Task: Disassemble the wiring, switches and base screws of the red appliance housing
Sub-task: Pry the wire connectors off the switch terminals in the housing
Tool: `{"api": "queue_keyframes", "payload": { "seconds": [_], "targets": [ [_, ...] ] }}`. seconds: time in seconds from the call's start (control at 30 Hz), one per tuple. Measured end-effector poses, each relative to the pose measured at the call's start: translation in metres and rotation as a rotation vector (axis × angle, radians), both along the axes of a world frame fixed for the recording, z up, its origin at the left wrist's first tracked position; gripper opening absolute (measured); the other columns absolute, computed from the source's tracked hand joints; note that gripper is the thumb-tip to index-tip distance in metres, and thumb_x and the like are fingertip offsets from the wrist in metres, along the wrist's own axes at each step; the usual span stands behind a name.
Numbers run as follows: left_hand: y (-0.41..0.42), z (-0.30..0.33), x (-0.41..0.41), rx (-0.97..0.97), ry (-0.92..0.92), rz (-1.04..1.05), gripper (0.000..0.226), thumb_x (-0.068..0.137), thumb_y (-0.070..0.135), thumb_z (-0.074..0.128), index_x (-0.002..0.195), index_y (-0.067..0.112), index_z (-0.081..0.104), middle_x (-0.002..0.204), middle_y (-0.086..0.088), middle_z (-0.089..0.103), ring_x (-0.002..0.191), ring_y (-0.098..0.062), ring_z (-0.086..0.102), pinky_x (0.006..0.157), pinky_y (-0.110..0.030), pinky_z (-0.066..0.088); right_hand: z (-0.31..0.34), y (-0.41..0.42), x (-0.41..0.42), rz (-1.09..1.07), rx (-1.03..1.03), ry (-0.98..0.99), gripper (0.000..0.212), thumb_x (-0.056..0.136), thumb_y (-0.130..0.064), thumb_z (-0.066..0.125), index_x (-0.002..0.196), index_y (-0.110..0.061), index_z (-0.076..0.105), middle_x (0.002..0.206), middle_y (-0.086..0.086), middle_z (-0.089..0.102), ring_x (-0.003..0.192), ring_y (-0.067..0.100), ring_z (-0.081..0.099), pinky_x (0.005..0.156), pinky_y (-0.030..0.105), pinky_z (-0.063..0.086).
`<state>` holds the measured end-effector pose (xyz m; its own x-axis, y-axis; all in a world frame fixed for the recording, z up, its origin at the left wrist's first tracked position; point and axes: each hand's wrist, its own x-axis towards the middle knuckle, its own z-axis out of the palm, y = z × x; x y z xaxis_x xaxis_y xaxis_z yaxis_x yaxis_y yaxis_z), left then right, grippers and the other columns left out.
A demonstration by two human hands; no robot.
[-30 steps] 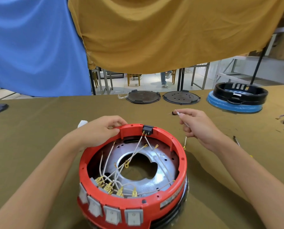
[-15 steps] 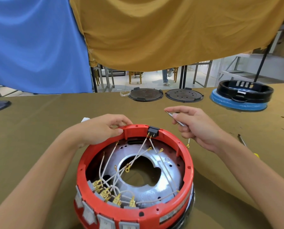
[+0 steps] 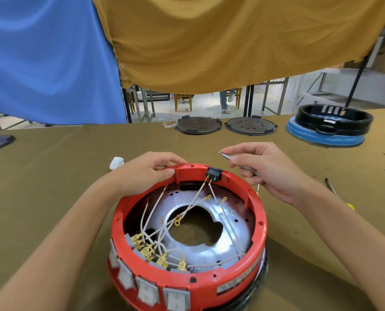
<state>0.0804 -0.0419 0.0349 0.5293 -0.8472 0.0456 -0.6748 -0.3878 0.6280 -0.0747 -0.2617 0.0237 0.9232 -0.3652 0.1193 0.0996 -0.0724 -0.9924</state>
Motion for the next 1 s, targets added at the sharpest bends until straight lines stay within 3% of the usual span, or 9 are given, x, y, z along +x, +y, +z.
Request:
{"api": "queue_keyframes", "payload": {
  "seconds": [0.2,0.33,0.43,0.57,0.77,0.9,1.0],
  "targets": [
    [-0.004,0.001,-0.003,-0.009,-0.063,0.001,0.025,0.1,0.024,0.056,0.121,0.035,0.059,0.113,0.011,0.067,0.102,-0.005,0.065,0.098,-0.037,0.051,0.001,-0.002,-0.001,0.012,-0.02,-0.019,0.028,0.091,0.007,0.059,0.104,-0.008,0.077,0.078,0.009,0.051,0.054,0.012,0.041,0.041,0.019,0.033],
    [-0.005,0.004,-0.008,-0.046,-0.084,0.026,0.01,0.097,0.028,0.058,0.105,0.035,0.056,0.111,0.013,0.065,0.099,-0.001,0.064,0.094,-0.035,0.052,0.001,-0.002,-0.001,0.016,-0.064,-0.042,0.03,0.089,0.009,0.06,0.104,-0.01,0.078,0.076,0.007,0.056,0.055,0.013,0.053,0.046,0.019,0.046],
    [-0.007,0.003,-0.011,-0.025,-0.094,0.004,0.004,0.097,0.031,0.059,0.098,0.034,0.058,0.103,0.01,0.068,0.098,-0.008,0.065,0.094,-0.042,0.051,0.001,-0.002,-0.001,0.029,-0.092,-0.049,0.027,0.089,0.01,0.063,0.103,-0.008,0.077,0.076,0.009,0.059,0.061,0.015,0.06,0.05,0.02,0.05],
    [-0.008,0.002,-0.012,-0.051,-0.081,-0.009,0.004,0.096,0.03,0.06,0.096,0.033,0.062,0.101,0.004,0.071,0.093,-0.017,0.067,0.092,-0.047,0.051,0.001,-0.002,-0.001,0.011,-0.164,-0.013,0.024,0.089,0.005,0.064,0.103,-0.01,0.077,0.071,0.01,0.059,0.053,0.019,0.051,0.05,0.02,0.047],
    [-0.01,0.005,-0.016,-0.006,-0.111,-0.014,0.014,0.086,0.049,0.062,0.088,0.037,0.069,0.103,0.015,0.063,0.091,-0.002,0.062,0.092,-0.037,0.051,0.005,0.004,-0.006,0.006,-0.278,-0.041,0.025,0.089,0.005,0.063,0.098,-0.013,0.078,0.073,0.006,0.058,0.045,0.014,0.046,0.05,0.019,0.043],
    [-0.014,0.002,-0.023,0.088,-0.09,-0.024,0.022,0.082,0.061,0.063,0.089,0.041,0.07,0.112,0.026,0.05,0.1,0.009,0.053,0.093,-0.017,0.041,0.01,0.01,-0.011,0.013,-0.403,-0.037,0.026,0.088,0.007,0.062,0.099,-0.012,0.077,0.069,0.011,0.061,0.045,0.012,0.049,0.051,0.018,0.044],
    [-0.021,0.001,-0.025,0.099,-0.043,-0.026,0.022,0.081,0.059,0.064,0.091,0.041,0.07,0.116,0.026,0.047,0.106,0.008,0.051,0.095,-0.018,0.038,0.013,0.013,-0.013,-0.006,-0.478,-0.033,0.026,0.086,0.007,0.063,0.097,-0.012,0.078,0.063,0.0,0.065,0.046,0.012,0.055,0.05,0.017,0.045]
  ]
}}
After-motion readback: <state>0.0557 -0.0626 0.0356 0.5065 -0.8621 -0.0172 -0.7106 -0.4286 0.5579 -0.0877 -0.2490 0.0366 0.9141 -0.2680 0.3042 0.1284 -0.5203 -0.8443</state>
